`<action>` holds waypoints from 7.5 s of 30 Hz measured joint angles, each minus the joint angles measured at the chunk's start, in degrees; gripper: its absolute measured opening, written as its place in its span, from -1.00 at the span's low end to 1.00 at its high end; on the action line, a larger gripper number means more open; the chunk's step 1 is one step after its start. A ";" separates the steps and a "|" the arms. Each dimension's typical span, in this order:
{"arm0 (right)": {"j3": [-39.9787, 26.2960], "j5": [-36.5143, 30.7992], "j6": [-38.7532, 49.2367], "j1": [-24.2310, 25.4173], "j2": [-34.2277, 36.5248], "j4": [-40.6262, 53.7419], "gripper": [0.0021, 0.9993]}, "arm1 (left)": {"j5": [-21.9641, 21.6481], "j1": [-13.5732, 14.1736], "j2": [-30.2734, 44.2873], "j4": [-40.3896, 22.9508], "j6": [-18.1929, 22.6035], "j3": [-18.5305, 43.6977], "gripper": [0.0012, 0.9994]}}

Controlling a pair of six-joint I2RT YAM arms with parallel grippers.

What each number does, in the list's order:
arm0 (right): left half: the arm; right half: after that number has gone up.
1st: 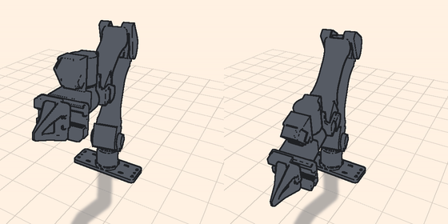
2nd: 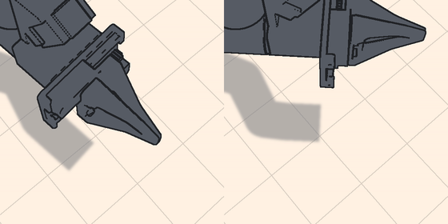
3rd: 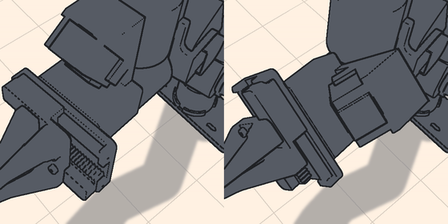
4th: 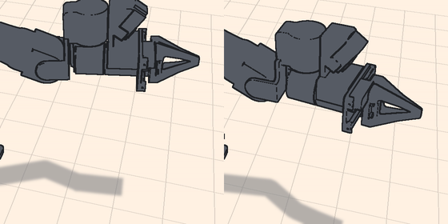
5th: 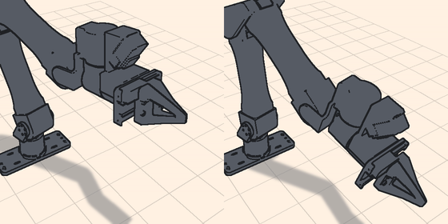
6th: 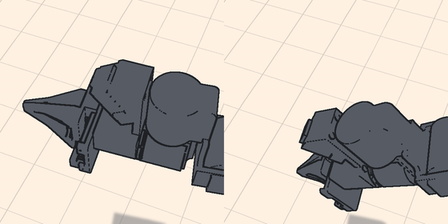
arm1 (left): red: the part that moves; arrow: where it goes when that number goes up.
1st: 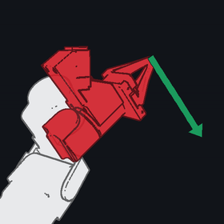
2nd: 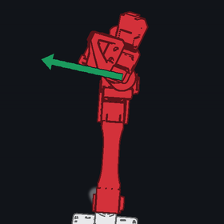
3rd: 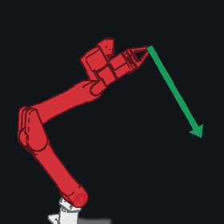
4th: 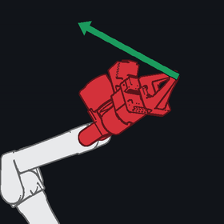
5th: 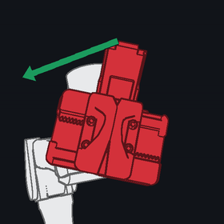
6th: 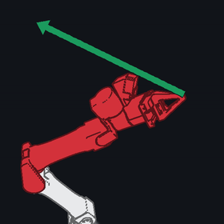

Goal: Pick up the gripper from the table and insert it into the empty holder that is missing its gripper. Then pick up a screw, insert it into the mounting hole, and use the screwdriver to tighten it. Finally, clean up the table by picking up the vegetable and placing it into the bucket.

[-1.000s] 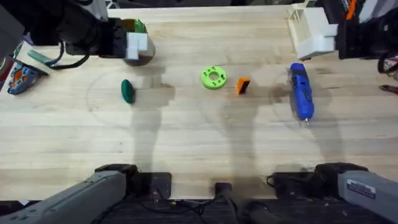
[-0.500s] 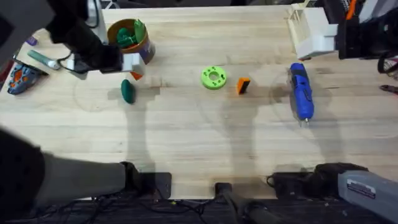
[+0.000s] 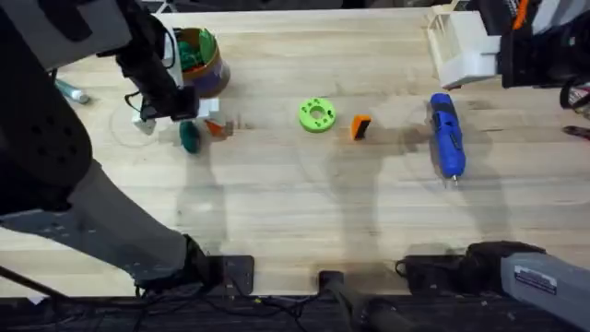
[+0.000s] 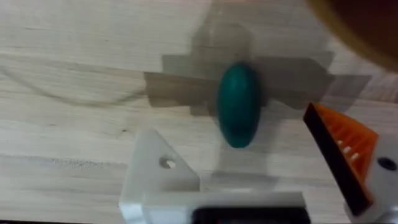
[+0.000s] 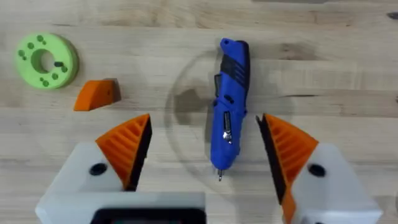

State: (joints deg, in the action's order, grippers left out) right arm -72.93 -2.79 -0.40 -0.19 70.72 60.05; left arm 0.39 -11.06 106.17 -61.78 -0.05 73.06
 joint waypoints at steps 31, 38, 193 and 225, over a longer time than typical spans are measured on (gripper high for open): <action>0.00 0.00 0.02 0.00 0.01 0.04 0.99 | 0.00 -2.26 -0.05 1.50 2.62 0.02 -0.98; 0.00 0.00 0.02 -0.02 0.00 0.13 0.99 | 0.02 -2.26 -0.07 0.53 2.62 1.25 -0.98; 0.00 0.00 0.01 -0.02 0.00 0.20 0.99 | 56.76 9.91 -105.88 68.97 -9.29 -72.59 0.97; 0.00 0.00 0.02 -0.02 0.00 0.20 0.99 | 71.82 9.91 -105.87 53.61 8.36 -72.52 0.97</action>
State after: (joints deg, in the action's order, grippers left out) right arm -72.93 -2.79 -0.38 -0.21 70.72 60.25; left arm 72.21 -1.15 0.30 -8.17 8.31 0.54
